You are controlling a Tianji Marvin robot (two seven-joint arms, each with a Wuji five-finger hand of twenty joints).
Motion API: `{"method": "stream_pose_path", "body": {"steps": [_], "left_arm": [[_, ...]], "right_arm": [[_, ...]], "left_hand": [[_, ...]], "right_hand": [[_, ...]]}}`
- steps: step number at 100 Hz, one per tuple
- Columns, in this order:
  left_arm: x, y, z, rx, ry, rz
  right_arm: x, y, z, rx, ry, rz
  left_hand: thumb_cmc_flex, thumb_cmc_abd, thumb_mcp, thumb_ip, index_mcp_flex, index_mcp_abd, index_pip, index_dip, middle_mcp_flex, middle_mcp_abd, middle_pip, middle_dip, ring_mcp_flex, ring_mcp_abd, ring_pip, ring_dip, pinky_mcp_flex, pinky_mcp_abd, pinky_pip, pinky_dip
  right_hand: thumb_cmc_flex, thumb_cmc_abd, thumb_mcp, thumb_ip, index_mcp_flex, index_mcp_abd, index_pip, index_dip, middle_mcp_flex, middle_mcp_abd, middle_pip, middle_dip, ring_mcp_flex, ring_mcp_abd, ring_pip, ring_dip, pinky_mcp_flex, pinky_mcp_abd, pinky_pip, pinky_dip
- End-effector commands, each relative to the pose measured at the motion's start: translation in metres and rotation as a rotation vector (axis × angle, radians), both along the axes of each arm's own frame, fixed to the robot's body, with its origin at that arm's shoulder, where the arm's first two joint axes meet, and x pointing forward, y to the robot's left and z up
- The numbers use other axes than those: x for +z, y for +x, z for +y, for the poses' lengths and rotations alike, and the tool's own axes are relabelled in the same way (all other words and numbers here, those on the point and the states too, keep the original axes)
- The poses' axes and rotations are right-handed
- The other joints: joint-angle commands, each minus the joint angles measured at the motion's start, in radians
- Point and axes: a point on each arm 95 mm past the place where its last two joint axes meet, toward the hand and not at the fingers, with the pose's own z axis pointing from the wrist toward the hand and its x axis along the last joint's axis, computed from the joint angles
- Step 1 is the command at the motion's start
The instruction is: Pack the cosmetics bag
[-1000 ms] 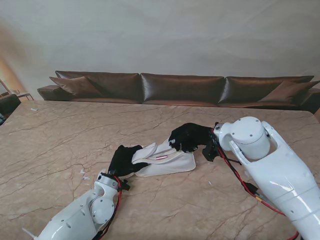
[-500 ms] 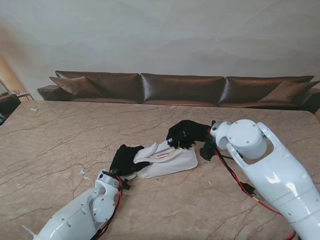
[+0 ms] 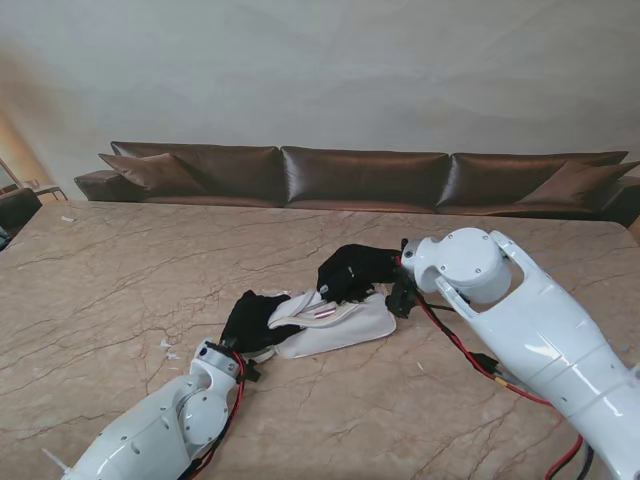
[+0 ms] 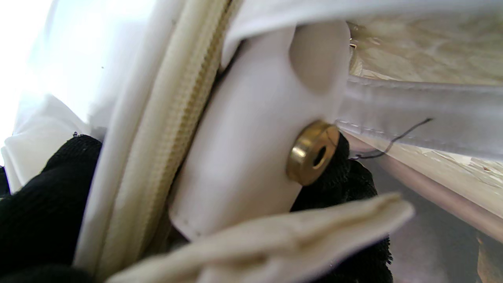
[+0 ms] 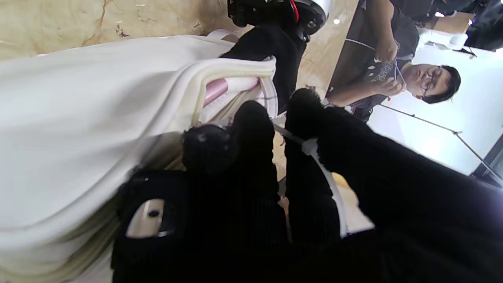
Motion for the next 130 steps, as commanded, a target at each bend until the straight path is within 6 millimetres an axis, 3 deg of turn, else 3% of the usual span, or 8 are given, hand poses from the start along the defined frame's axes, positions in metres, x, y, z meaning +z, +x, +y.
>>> {"method": "stream_pose_path", "body": {"steps": [1, 44, 62, 77, 89, 110, 130], "left_arm": [[-0.010, -0.013, -0.019, -0.045, -0.007, 0.036], [-0.015, -0.016, -0.027, -0.087, -0.003, 0.054], [-0.017, -0.017, -0.025, -0.087, -0.004, 0.058], [-0.019, -0.017, -0.019, -0.076, -0.002, 0.061], [-0.021, -0.015, -0.013, -0.063, -0.002, 0.066], [-0.021, -0.014, -0.005, -0.036, -0.005, 0.065], [-0.017, -0.011, 0.001, -0.007, -0.008, 0.052]], "right_arm": [[0.004, -0.007, 0.022, 0.047, 0.021, -0.022], [-0.023, -0.005, 0.047, 0.084, 0.189, 0.016], [-0.024, -0.006, 0.048, 0.127, 0.143, 0.016], [-0.016, -0.008, 0.037, 0.106, 0.092, -0.048], [-0.004, -0.012, 0.023, 0.061, 0.066, -0.101], [0.016, -0.020, -0.005, -0.018, 0.014, -0.193], [0.024, -0.028, -0.029, -0.060, -0.073, -0.227]], "left_hand": [[0.066, 0.245, 0.048, 0.076, 0.158, -0.046, 0.144, 0.050, 0.207, -0.150, 0.523, 0.027, 0.052, -0.059, 0.000, -0.003, 0.001, 0.002, 0.041, 0.006], [0.068, 0.248, 0.045, 0.072, 0.156, -0.044, 0.137, 0.039, 0.206, -0.150, 0.525, 0.018, 0.057, -0.060, -0.001, -0.009, 0.005, 0.002, 0.045, 0.004], [0.068, 0.252, 0.042, 0.070, 0.152, -0.044, 0.137, 0.036, 0.206, -0.148, 0.522, 0.014, 0.058, -0.060, -0.003, -0.010, 0.008, 0.004, 0.047, 0.003], [0.067, 0.251, 0.040, 0.069, 0.151, -0.045, 0.139, 0.034, 0.206, -0.150, 0.519, 0.012, 0.060, -0.063, -0.003, -0.011, 0.011, 0.001, 0.049, 0.002], [0.066, 0.252, 0.040, 0.068, 0.148, -0.046, 0.139, 0.032, 0.206, -0.150, 0.518, 0.011, 0.059, -0.063, -0.003, -0.011, 0.010, 0.001, 0.049, 0.002], [0.066, 0.252, 0.038, 0.068, 0.145, -0.047, 0.139, 0.030, 0.206, -0.150, 0.516, 0.010, 0.056, -0.062, -0.004, -0.011, 0.007, 0.001, 0.049, 0.000], [0.065, 0.252, 0.038, 0.068, 0.145, -0.047, 0.138, 0.029, 0.206, -0.150, 0.513, 0.009, 0.055, -0.063, -0.005, -0.011, 0.007, 0.000, 0.049, 0.000]], "right_hand": [[-0.039, -0.004, 0.035, 0.021, 0.024, -0.230, 0.081, 0.026, -0.021, -0.038, -0.072, -0.021, 0.025, 0.015, 0.004, 0.005, -0.008, -0.075, 0.046, 0.004], [-0.032, 0.000, 0.018, 0.008, 0.007, -0.240, 0.076, 0.017, -0.033, -0.047, -0.098, -0.045, 0.011, 0.016, -0.011, -0.003, -0.017, -0.073, 0.034, 0.003], [-0.031, 0.020, -0.004, 0.003, -0.014, -0.232, 0.063, -0.017, -0.044, -0.046, -0.099, -0.052, -0.003, 0.019, -0.019, -0.003, -0.036, -0.065, 0.024, 0.009], [-0.094, 0.050, -0.066, 0.016, -0.053, -0.199, 0.041, -0.149, -0.057, -0.049, -0.112, -0.069, -0.013, 0.018, -0.031, -0.003, -0.045, -0.069, 0.010, 0.016], [-0.128, 0.063, -0.101, 0.030, -0.079, -0.177, 0.008, -0.201, -0.074, -0.051, -0.131, -0.081, -0.038, 0.021, -0.063, -0.012, -0.072, -0.066, -0.012, 0.015], [-0.194, 0.085, -0.158, 0.055, -0.105, -0.156, -0.063, -0.225, -0.107, -0.064, -0.167, -0.105, -0.091, 0.021, -0.169, -0.040, -0.122, -0.056, -0.069, 0.021], [-0.236, 0.107, -0.207, 0.089, -0.103, -0.144, -0.136, -0.197, -0.118, -0.074, -0.185, -0.115, -0.115, 0.018, -0.242, -0.053, -0.142, -0.058, -0.094, 0.036]]}}
